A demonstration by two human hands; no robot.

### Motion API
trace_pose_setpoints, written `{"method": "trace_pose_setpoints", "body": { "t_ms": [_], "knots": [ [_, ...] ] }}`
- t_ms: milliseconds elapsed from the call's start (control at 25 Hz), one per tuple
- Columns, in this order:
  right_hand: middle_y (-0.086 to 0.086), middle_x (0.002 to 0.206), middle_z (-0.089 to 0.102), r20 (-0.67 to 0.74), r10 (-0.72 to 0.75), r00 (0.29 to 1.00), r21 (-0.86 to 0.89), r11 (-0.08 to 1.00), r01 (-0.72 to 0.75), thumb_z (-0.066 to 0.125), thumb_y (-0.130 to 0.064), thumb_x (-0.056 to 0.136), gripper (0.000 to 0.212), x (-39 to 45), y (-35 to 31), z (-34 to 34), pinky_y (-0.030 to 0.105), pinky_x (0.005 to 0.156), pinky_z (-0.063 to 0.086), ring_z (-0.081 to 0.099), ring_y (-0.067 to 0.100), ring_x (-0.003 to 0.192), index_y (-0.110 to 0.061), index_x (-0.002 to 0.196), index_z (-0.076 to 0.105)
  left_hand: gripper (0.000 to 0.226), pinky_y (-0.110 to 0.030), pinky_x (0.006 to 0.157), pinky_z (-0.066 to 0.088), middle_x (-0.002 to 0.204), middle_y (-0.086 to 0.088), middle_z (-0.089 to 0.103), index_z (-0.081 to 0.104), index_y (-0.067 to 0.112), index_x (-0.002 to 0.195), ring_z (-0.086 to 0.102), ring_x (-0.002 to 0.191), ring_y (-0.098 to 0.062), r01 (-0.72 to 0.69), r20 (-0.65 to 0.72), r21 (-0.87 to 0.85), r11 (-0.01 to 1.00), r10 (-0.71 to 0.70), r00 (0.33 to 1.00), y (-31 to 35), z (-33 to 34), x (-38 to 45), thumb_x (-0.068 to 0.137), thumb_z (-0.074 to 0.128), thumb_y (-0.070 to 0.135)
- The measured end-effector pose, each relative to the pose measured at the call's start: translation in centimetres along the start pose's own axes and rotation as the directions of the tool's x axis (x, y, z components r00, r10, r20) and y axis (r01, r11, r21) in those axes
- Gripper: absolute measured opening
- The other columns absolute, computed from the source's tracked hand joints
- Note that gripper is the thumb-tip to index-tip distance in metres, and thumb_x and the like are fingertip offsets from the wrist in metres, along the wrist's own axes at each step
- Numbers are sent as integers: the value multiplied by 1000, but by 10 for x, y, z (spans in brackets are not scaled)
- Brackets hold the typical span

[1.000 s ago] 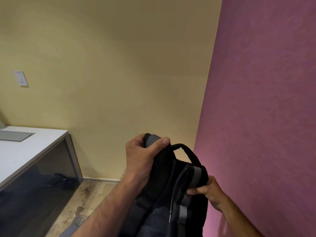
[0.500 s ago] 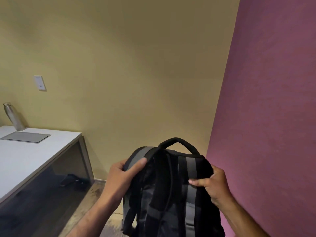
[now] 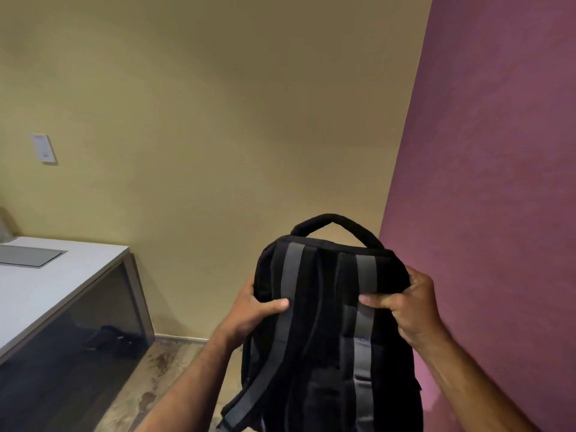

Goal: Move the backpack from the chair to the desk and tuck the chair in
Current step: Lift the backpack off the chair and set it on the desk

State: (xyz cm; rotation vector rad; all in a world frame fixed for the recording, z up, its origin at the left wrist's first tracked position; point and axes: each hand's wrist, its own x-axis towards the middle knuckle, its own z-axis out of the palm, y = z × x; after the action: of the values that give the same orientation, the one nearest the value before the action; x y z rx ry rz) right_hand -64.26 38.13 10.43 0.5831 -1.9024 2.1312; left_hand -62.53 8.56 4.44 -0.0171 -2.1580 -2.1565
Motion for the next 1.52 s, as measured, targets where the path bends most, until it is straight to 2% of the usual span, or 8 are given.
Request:
{"method": "trace_pose_setpoints", "body": {
  "t_ms": [200, 360, 600, 680, 800, 1040, 1200, 1520],
  "knots": [
    [6, 93, 82, 69, -11, 998, 36, 999, 9, 94, -10, 34, 56, 53, 37, -3, 31, 65, 64, 80, 27, 85, -23, 87, 82, 75, -35, 73, 63, 103, -5, 81, 74, 15, 107, 77, 93, -24, -22, -277, -59, 998, 5, 961, -13, 9, 30, 39, 100, 34],
    [6, 92, 82, 169, -16, 985, 60, 998, 6, 95, -13, 34, 56, 107, 65, 12, 30, 66, 64, 80, 26, 84, -24, 87, 82, 52, -24, 59, 60, 86, 2, 82, 76, 18, 87, 78, 79, -18, -33, -494, -112, 993, -27, 869, -18, 9, 51, 40, 97, 20],
    [-1, 87, 82, 332, -58, 941, 101, 995, 26, 93, -9, 35, 53, 193, 93, 83, 28, 64, 64, 79, 18, 80, -26, 84, 80, 60, -16, 57, 56, 86, 0, 80, 71, 11, 97, 76, 77, -10, -80, -694, -110, 991, -19, 720, 0, -40, 87, 45, 102, 8],
    [-2, 86, 82, 369, -71, 927, 110, 993, 33, 92, -8, 36, 51, 222, 102, 114, 31, 65, 65, 78, 16, 80, -24, 82, 79, 56, -12, 56, 54, 91, 1, 78, 70, 9, 100, 74, 74, -5, -108, -738, -68, 992, 23, 674, 5, -67, 105, 52, 99, 4],
    [-1, 87, 81, 425, -89, 901, 120, 992, 42, 92, -3, 39, 52, 265, 117, 170, 36, 69, 66, 77, 19, 83, -16, 87, 76, 55, -14, 58, 55, 89, 0, 79, 73, 10, 99, 74, 79, -11, -143, -806, -9, 990, 77, 587, 9, -117, 130, 51, 99, 5],
    [2, 88, 81, 548, -151, 823, 207, 977, 41, 92, -10, 41, 50, 348, 142, 313, 32, 67, 64, 76, 19, 83, -14, 89, 77, 58, -15, 61, 57, 91, 16, 79, 75, 27, 96, 74, 84, -4, -161, -882, 88, 983, 152, 446, 19, -249, 174, 45, 102, 19],
    [-4, 83, 80, 609, -195, 769, 256, 966, 42, 91, -5, 41, 50, 398, 161, 414, 27, 65, 62, 74, 12, 78, -13, 87, 75, 62, -26, 71, 57, 95, 7, 79, 74, 28, 99, 73, 89, -10, -126, -924, 149, 981, 184, 336, 29, -336, 199, 44, 103, 30],
    [-8, 83, 80, 685, -248, 685, 349, 937, -10, 91, -7, 41, 51, 473, 207, 597, 30, 71, 64, 73, 10, 80, -17, 88, 76, 62, -28, 73, 58, 103, 9, 76, 72, 25, 110, 70, 95, -14, -75, -966, 226, 971, 234, 109, 32, -483, 243, 55, 100, 27]
  ]
}}
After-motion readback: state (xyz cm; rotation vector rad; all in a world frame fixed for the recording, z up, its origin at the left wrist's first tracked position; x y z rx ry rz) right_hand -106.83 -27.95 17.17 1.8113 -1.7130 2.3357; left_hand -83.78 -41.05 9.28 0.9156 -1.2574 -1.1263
